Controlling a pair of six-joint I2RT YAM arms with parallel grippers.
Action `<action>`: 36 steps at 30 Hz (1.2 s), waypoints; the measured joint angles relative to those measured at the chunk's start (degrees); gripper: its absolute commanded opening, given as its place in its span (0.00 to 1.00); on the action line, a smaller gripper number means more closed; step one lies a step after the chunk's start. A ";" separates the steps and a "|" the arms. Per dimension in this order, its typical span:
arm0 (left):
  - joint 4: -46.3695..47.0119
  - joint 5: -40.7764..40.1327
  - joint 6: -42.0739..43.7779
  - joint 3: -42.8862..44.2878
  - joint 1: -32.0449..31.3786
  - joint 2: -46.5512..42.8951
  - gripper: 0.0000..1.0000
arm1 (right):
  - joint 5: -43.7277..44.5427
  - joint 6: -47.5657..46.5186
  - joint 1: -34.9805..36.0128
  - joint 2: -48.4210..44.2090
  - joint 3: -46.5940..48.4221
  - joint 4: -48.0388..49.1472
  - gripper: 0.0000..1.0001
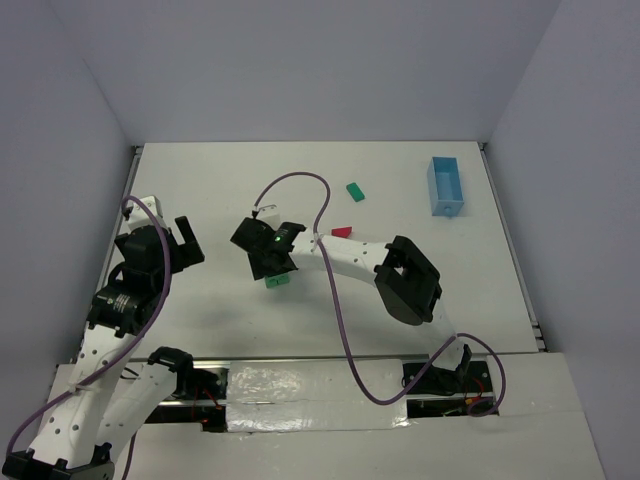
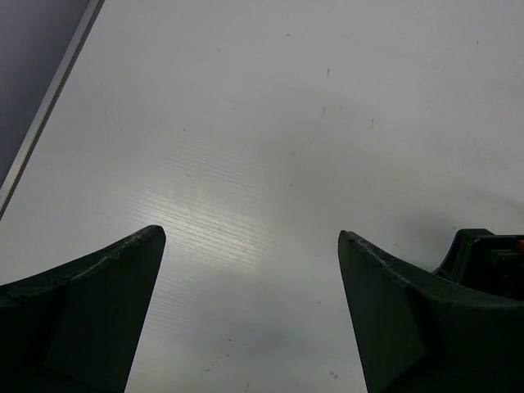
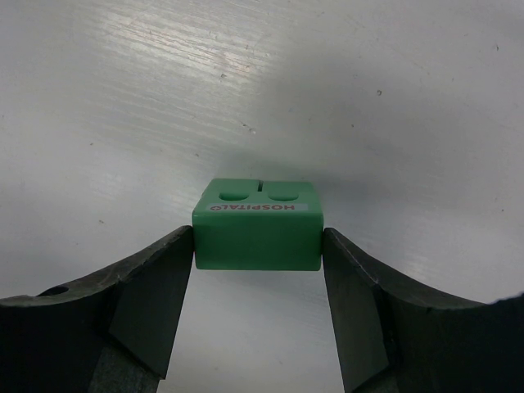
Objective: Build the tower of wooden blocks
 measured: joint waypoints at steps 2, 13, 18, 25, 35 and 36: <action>0.00 0.00 0.00 0.00 0.00 0.00 0.99 | 0.00 0.02 0.00 0.00 0.00 0.00 0.72; 0.00 0.02 0.00 0.00 0.00 -0.02 0.99 | -0.39 0.31 0.02 0.00 -0.04 0.00 0.88; 0.00 0.02 0.00 0.00 0.00 -0.02 1.00 | -0.46 0.68 0.00 -0.37 -0.04 0.00 1.00; -0.02 -0.02 -0.02 0.00 0.00 -0.02 1.00 | -2.89 1.09 -0.61 -9.86 -7.98 4.79 1.00; 0.00 -0.04 0.00 0.00 0.00 0.37 1.00 | -10.32 -1.86 -19.02 -26.40 -20.87 15.02 1.00; 0.00 -0.04 0.00 0.00 -0.02 0.50 0.99 | -10.75 -3.04 -22.14 -25.24 -20.24 15.10 1.00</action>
